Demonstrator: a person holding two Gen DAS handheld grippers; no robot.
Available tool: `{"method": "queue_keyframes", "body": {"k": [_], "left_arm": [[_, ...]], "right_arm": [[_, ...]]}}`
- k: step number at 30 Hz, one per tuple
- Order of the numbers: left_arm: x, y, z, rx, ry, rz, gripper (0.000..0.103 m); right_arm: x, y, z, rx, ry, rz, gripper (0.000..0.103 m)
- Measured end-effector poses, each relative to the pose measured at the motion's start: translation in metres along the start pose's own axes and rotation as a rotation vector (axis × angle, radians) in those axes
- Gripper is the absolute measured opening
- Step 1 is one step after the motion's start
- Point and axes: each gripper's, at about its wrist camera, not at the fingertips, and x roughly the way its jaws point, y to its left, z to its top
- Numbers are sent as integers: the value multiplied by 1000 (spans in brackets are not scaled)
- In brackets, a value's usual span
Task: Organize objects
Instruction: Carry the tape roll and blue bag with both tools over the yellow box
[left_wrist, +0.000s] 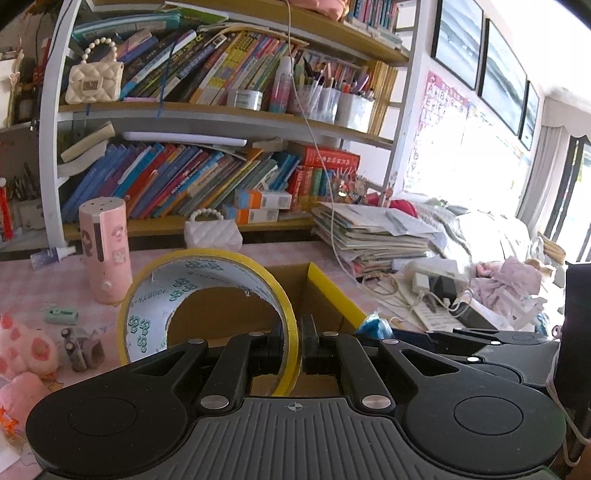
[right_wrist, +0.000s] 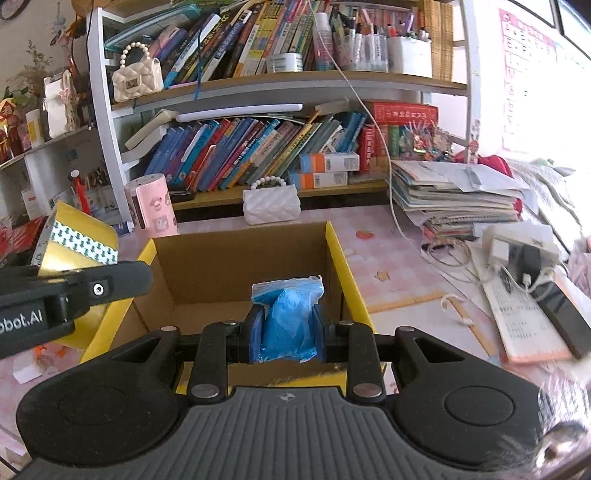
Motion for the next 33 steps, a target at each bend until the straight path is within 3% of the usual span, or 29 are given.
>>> {"method": "queue_keyframes", "body": {"k": [13,18,33], "left_arm": [[54,7,-1,-68,116,19,6],[74,18,-5,-122,166,51,7],[113,32,-19,-150,289,101,7]], "right_arm": [[53,-9,10,-137,65,82,26],[74,-4,11,-221,116,119,26],[125,14,9,-434,277,186,26]]}}
